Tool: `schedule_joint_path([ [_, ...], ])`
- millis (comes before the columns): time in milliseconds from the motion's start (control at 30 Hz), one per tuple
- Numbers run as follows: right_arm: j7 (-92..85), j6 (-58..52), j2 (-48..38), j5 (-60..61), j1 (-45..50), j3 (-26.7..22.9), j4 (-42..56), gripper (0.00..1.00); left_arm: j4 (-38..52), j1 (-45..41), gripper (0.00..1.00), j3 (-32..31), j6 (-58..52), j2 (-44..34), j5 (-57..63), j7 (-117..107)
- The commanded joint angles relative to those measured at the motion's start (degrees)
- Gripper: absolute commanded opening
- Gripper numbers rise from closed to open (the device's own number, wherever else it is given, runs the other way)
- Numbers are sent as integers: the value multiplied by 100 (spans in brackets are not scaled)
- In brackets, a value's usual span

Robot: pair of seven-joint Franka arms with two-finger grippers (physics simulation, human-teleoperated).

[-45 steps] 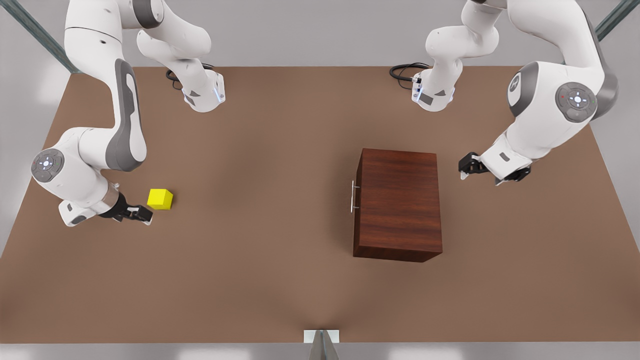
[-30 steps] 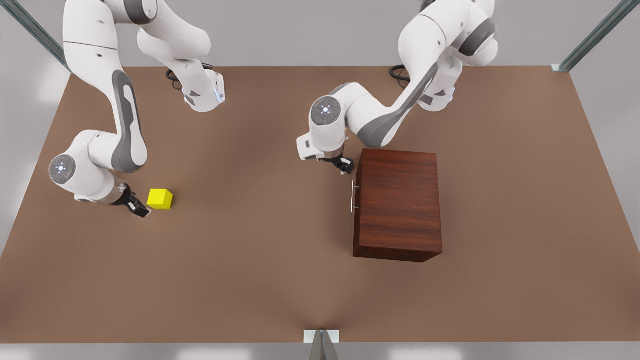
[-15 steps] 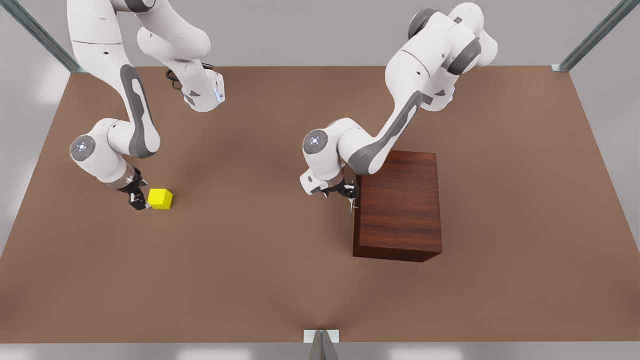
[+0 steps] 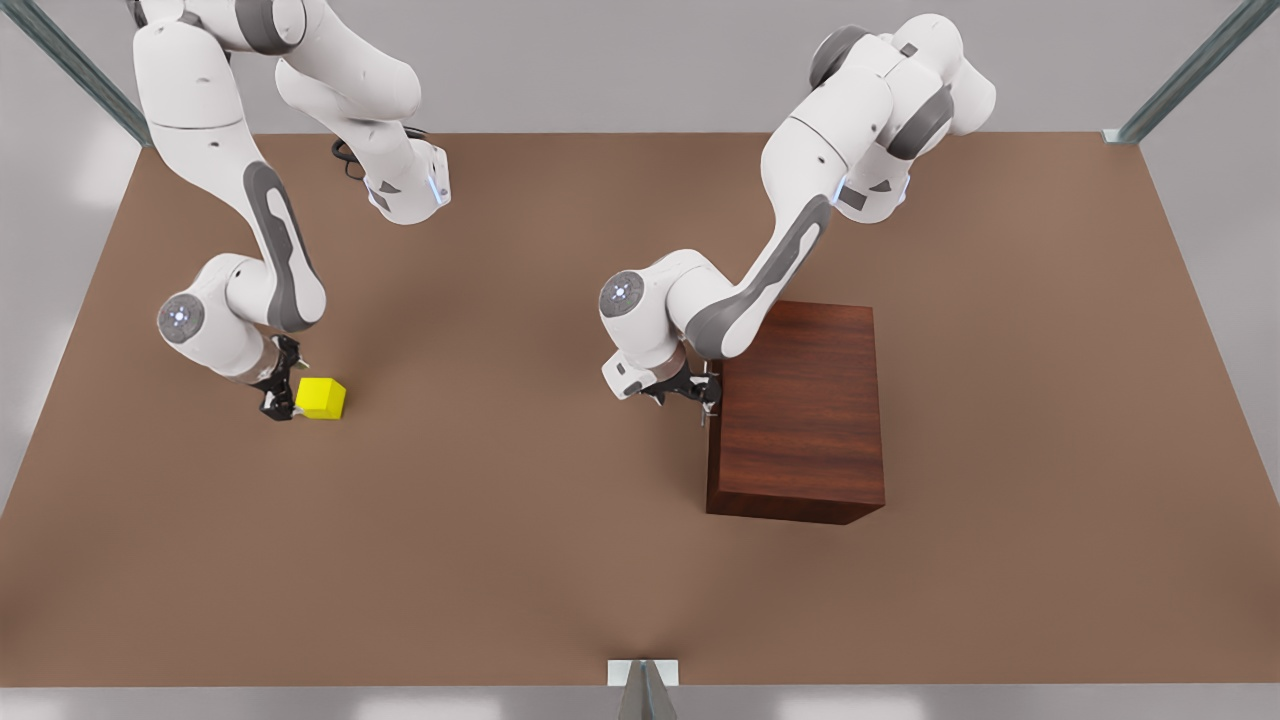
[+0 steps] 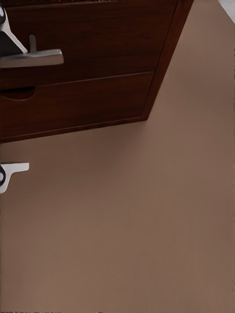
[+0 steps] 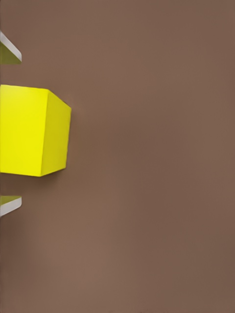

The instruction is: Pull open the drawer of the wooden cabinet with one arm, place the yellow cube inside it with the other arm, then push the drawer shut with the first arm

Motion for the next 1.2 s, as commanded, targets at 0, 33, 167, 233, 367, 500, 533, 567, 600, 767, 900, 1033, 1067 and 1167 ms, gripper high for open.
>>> schedule_joint_path([
  [0, 1003, 180, 76, 1, -2, 0, 3, 100, 32, -28, 100, -3, 46, 11, 13, -579],
  [33, 995, 224, 120, 1, -2, 0, 12, 100, 58, -37, 100, -11, 82, 47, 13, -632],
  [167, 1003, 224, 260, 1, 7, 0, 126, 100, 93, -116, 100, -20, 213, 55, 22, -632],
  [233, 1003, 373, 375, 1, 7, 0, 126, 100, 128, -133, 100, -29, 345, 55, 13, -623],
  [367, 1003, 470, 401, -8, 7, -9, 109, 100, 137, -212, 100, -38, 556, 82, 4, -641],
  [500, 1003, 540, 410, -114, 24, 0, 38, 100, 339, -353, 100, -46, 785, 205, -22, -693],
  [533, 1003, 549, 410, -123, 24, 0, 21, 100, 427, -362, 100, -117, 890, 284, -22, -825],
  [567, 1003, 558, 410, -123, 33, 0, -6, 100, 445, -371, 100, -126, 890, 284, -22, -825],
  [600, 1003, 567, 410, -123, 51, 0, -6, 100, 471, -371, 100, -134, 882, 284, -22, -825],
  [767, 1012, 637, 463, -123, 59, 8, -41, 100, 515, -458, 100, -126, 794, 284, -13, -834],
  [900, 1021, 725, 559, -123, 60, 26, -32, 98, 550, -634, 100, -82, 583, 345, 215, -843],
  [1033, 1197, 725, 551, -131, 68, 26, -32, 78, 673, -740, 100, -11, 363, 398, 233, -843],
  [1067, 1188, 725, 551, -131, 68, 35, -32, 70, 752, -784, 100, -3, 284, 407, 233, -843],
  [1167, 1126, 716, 515, -140, 68, 35, -32, 65, 884, -871, 100, 6, 222, 504, 233, -939],
])
